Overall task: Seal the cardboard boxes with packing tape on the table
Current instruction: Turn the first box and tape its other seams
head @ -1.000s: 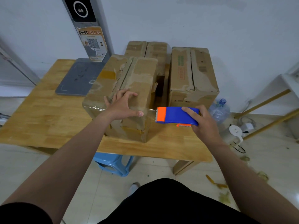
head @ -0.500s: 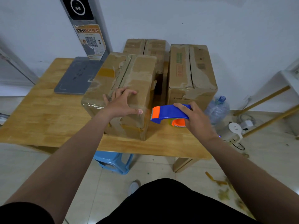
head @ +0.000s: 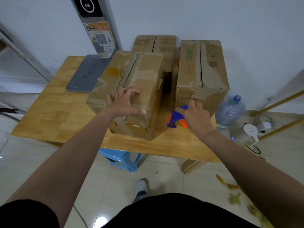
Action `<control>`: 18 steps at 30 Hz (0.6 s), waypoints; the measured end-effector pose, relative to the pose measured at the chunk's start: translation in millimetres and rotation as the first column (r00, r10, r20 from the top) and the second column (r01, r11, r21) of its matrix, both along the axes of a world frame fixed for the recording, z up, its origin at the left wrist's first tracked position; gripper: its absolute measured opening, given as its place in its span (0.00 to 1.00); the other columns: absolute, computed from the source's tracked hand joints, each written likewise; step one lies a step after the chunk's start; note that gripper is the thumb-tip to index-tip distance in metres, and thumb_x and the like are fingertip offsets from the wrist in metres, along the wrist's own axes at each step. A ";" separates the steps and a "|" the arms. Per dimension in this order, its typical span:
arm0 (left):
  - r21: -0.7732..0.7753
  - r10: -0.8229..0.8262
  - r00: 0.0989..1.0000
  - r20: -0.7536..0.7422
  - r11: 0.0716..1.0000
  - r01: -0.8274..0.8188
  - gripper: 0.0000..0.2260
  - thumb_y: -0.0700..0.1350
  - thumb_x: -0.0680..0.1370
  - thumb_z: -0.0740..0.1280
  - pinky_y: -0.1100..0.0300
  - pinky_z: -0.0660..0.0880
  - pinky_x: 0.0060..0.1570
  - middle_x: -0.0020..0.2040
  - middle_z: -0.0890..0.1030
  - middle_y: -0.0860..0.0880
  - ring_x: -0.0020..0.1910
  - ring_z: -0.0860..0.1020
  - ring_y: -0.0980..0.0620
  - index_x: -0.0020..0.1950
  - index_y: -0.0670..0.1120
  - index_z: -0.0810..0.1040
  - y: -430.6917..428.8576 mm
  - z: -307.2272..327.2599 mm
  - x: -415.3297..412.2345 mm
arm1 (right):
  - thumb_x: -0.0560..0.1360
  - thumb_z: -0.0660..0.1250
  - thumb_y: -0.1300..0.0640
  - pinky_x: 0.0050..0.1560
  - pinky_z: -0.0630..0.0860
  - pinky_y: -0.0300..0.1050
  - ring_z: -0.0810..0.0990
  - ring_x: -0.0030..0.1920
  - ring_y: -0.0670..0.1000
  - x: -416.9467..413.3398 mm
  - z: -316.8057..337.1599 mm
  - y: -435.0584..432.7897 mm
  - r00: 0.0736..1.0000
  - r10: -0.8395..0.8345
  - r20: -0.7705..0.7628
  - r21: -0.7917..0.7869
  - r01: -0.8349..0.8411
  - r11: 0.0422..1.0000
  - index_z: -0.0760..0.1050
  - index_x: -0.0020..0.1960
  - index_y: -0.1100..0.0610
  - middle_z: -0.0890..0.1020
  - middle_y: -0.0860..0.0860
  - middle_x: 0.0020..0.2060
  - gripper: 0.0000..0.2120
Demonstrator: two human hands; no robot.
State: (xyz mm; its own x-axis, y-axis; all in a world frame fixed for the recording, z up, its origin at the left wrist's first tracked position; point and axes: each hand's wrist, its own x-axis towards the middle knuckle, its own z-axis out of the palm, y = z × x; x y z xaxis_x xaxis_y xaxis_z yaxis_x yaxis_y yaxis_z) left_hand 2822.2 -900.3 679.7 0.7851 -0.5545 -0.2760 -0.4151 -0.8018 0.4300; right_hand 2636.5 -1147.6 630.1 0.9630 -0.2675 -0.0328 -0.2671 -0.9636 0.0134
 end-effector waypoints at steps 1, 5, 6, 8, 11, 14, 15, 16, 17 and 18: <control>0.000 0.002 1.000 -0.001 1.000 -0.002 0.37 0.69 0.66 0.77 0.31 0.34 0.74 0.80 0.51 0.59 0.82 0.42 0.51 0.70 0.70 0.63 0.6 -0.3 -0.1 | 0.81 0.60 0.61 0.40 0.75 0.52 0.73 0.58 0.64 -8.7 -11.2 -8.8 0.997 -0.030 -0.074 -0.005 0.029 1.000 0.61 0.76 0.39 0.69 0.57 0.58 0.28; 0.014 0.006 1.000 0.005 1.000 -0.006 0.39 0.74 0.60 0.73 0.30 0.36 0.74 0.80 0.52 0.59 0.82 0.44 0.51 0.68 0.71 0.63 -2.5 -1.6 1.5 | 0.80 0.59 0.62 0.52 0.79 0.56 0.79 0.55 0.65 -33.7 -55.6 -44.0 0.961 -0.206 -0.185 0.151 0.235 0.960 0.66 0.74 0.38 0.75 0.58 0.59 0.28; 0.023 0.007 1.000 0.004 1.000 -0.007 0.40 0.75 0.58 0.71 0.30 0.36 0.74 0.80 0.53 0.59 0.82 0.45 0.51 0.68 0.72 0.63 -4.0 -1.6 1.5 | 0.79 0.59 0.62 0.50 0.79 0.56 0.80 0.52 0.64 -33.7 -62.7 -47.8 0.952 -0.235 -0.195 0.210 0.274 0.938 0.67 0.73 0.39 0.76 0.59 0.57 0.28; 0.030 0.008 1.000 0.007 1.000 -0.008 0.41 0.76 0.55 0.70 0.29 0.38 0.74 0.80 0.54 0.58 0.82 0.47 0.49 0.67 0.72 0.63 -5.5 -1.0 1.6 | 0.77 0.59 0.66 0.44 0.81 0.56 0.81 0.45 0.63 -28.3 -72.9 -51.7 0.932 -0.269 -0.242 0.362 0.344 0.867 0.69 0.71 0.42 0.77 0.59 0.56 0.28; 0.025 0.015 1.000 0.026 1.000 -0.016 0.42 0.76 0.54 0.69 0.29 0.41 0.73 0.80 0.55 0.57 0.82 0.49 0.49 0.67 0.71 0.64 -5.8 -1.7 3.0 | 0.76 0.58 0.70 0.26 0.80 0.52 0.83 0.34 0.62 -17.2 -90.2 -55.6 0.853 -0.372 -0.367 0.577 0.522 0.628 0.68 0.73 0.46 0.76 0.56 0.61 0.30; 0.043 0.022 0.999 0.039 0.999 -0.024 0.41 0.76 0.54 0.69 0.30 0.41 0.74 0.81 0.55 0.57 0.82 0.47 0.52 0.65 0.72 0.62 -7.5 -6.1 5.5 | 0.78 0.59 0.71 0.33 0.83 0.61 0.82 0.36 0.64 -8.3 -112.9 -51.9 0.758 -0.423 -0.497 0.667 0.645 0.372 0.66 0.76 0.51 0.73 0.59 0.66 0.30; 0.042 0.022 0.999 0.041 0.999 -0.024 0.41 0.76 0.54 0.69 0.30 0.40 0.74 0.81 0.55 0.57 0.82 0.47 0.52 0.66 0.72 0.63 -7.5 -7.1 6.3 | 0.79 0.59 0.70 0.36 0.83 0.64 0.80 0.39 0.65 -6.9 -118.8 -49.2 0.736 -0.429 -0.524 0.686 0.663 0.300 0.67 0.76 0.52 0.73 0.61 0.67 0.28; 0.038 0.021 0.999 0.044 0.999 -0.023 0.42 0.76 0.54 0.69 0.29 0.41 0.74 0.81 0.55 0.57 0.82 0.48 0.52 0.67 0.71 0.63 -7.4 -8.5 7.6 | 0.80 0.60 0.70 0.38 0.83 0.66 0.80 0.43 0.66 -5.3 -125.1 -47.4 0.719 -0.435 -0.542 0.698 0.673 0.244 0.67 0.76 0.53 0.73 0.62 0.68 0.28; 0.037 0.021 0.999 0.047 0.999 -0.022 0.43 0.76 0.54 0.69 0.29 0.41 0.74 0.81 0.55 0.57 0.82 0.48 0.52 0.67 0.71 0.63 -7.5 -8.7 7.9 | 0.80 0.60 0.70 0.39 0.83 0.67 0.79 0.48 0.67 -3.6 -129.6 -45.6 0.711 -0.437 -0.550 0.705 0.676 0.213 0.66 0.77 0.53 0.72 0.62 0.69 0.28; 0.040 0.022 0.999 0.045 0.999 -0.024 0.43 0.77 0.54 0.69 0.29 0.41 0.74 0.81 0.55 0.57 0.82 0.48 0.52 0.68 0.70 0.63 -8.3 -8.3 7.1 | 0.79 0.61 0.70 0.41 0.82 0.68 0.79 0.53 0.69 -2.4 -133.5 -43.8 0.706 -0.435 -0.559 0.707 0.680 0.193 0.65 0.78 0.53 0.72 0.62 0.70 0.29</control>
State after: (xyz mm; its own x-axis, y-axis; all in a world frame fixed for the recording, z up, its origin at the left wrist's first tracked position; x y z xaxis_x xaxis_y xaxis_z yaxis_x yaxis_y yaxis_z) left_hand 2829.3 -908.6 671.4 0.8095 -0.5250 -0.2629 -0.4142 -0.8279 0.3782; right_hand 2634.1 -1191.4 496.6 0.5044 -0.4416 -0.7420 -0.8462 -0.0819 -0.5265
